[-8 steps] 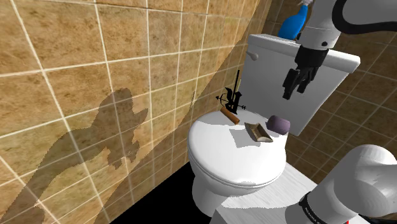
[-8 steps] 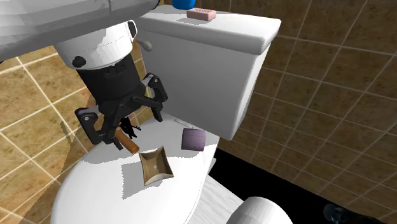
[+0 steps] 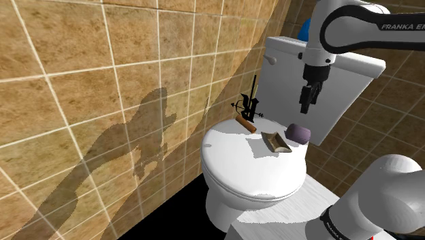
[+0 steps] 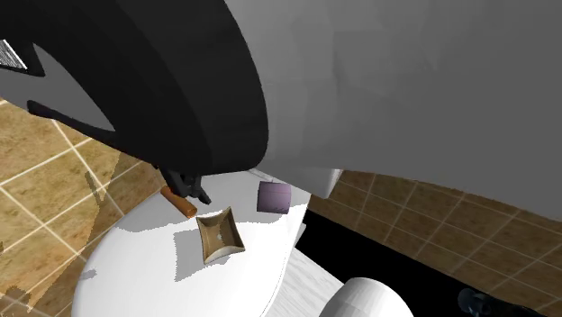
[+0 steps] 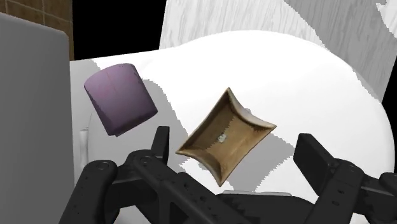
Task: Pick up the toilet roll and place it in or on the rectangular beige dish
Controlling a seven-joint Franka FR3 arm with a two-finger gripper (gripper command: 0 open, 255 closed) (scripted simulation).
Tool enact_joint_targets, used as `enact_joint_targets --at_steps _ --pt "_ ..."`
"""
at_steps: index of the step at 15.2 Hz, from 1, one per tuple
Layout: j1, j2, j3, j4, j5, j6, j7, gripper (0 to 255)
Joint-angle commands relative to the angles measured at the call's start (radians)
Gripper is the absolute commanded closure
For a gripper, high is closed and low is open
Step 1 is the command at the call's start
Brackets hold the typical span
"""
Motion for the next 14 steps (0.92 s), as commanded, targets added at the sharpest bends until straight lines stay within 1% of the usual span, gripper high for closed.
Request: enact_joint_targets --at_steps 1,8,14 --pt "0.009 0.074 -0.031 0.007 -0.042 0.023 -0.084 0" --pt "0.023 0.339 -0.113 0.047 -0.181 0.119 -0.345 0" --pt "0.021 0.581 -0.15 0.098 -0.293 0.221 -0.533 0"
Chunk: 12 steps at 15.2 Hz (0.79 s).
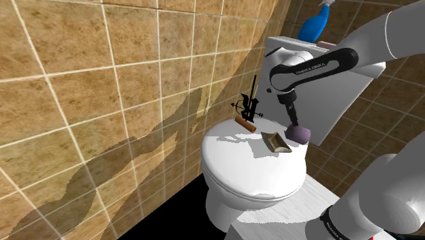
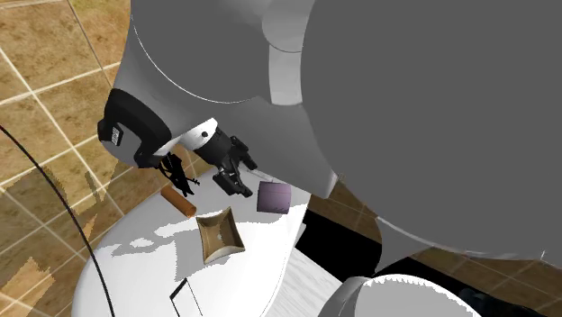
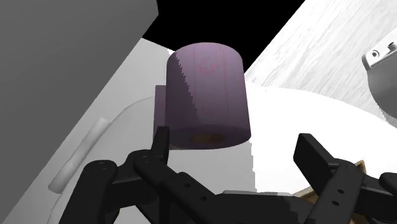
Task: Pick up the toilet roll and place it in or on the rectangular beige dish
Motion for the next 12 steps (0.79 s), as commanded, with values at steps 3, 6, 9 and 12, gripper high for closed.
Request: enact_joint_targets --at_steps 3,6,9,12 --pt "-0.011 0.053 -0.014 -0.013 -0.039 0.048 -0.044 0" --pt "-0.02 0.055 -0.024 -0.045 -0.053 0.086 -0.039 0" --pt "-0.029 0.059 -0.033 -0.072 -0.065 0.119 -0.035 0" --pt "-0.029 0.059 -0.033 -0.072 -0.065 0.119 -0.035 0"
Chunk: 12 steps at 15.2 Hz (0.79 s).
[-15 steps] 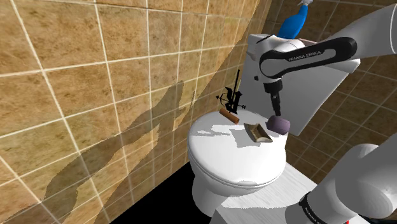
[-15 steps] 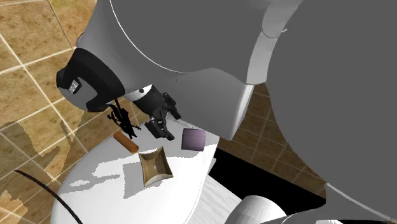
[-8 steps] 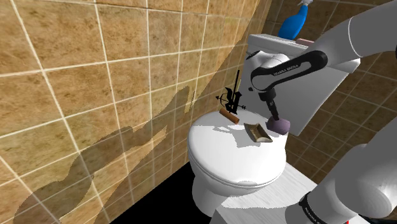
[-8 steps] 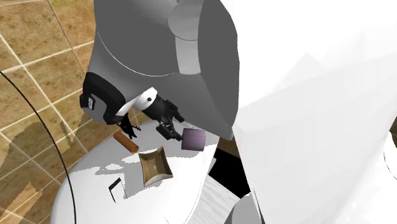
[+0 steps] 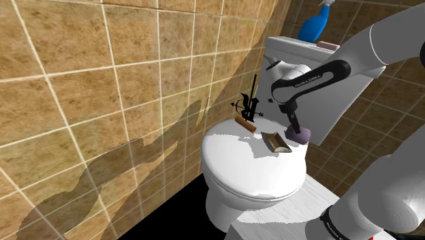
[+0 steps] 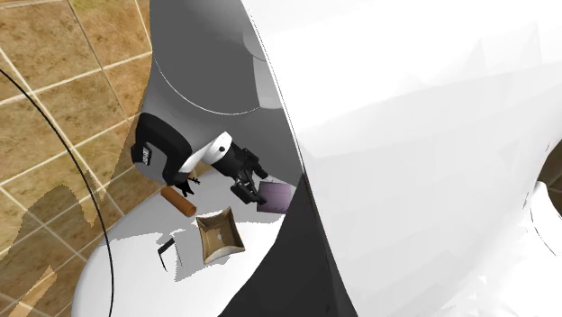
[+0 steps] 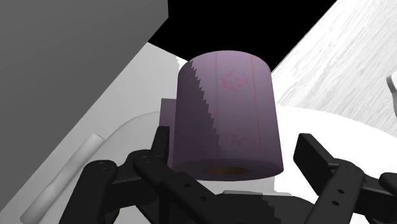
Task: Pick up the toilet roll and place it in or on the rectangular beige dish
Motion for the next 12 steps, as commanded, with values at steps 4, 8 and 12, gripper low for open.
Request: enact_joint_targets --at_steps 4,8,12 --pt "0.0 0.0 0.0 -0.001 0.0 0.001 0.0 0" --pt "0.0 0.0 0.0 -0.001 0.0 0.001 0.0 255" --pt "0.0 -0.001 0.0 -0.002 -0.001 0.001 0.001 255"
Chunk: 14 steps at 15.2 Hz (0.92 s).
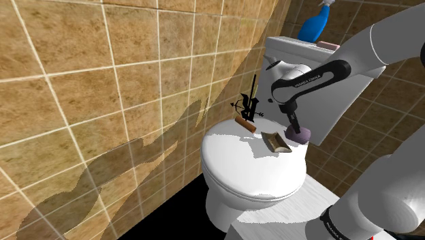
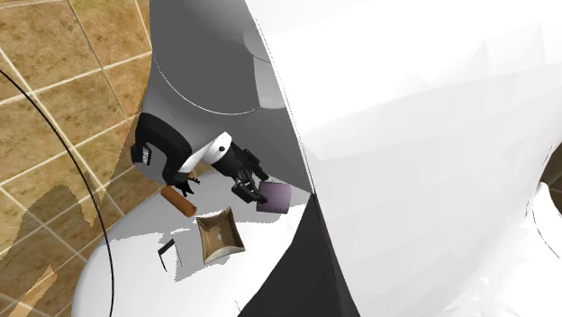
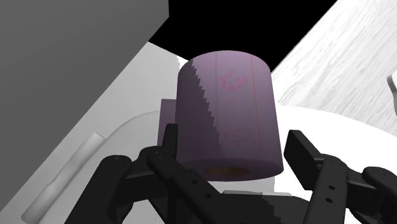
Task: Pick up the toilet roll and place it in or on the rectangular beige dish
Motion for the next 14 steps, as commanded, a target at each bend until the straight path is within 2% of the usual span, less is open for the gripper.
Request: enact_joint_targets --at_steps 1,14 --pt "-0.001 0.001 -0.001 -0.001 0.0 0.0 0.0 255" --pt "0.007 -0.091 0.014 0.071 0.004 -0.154 -0.056 255"
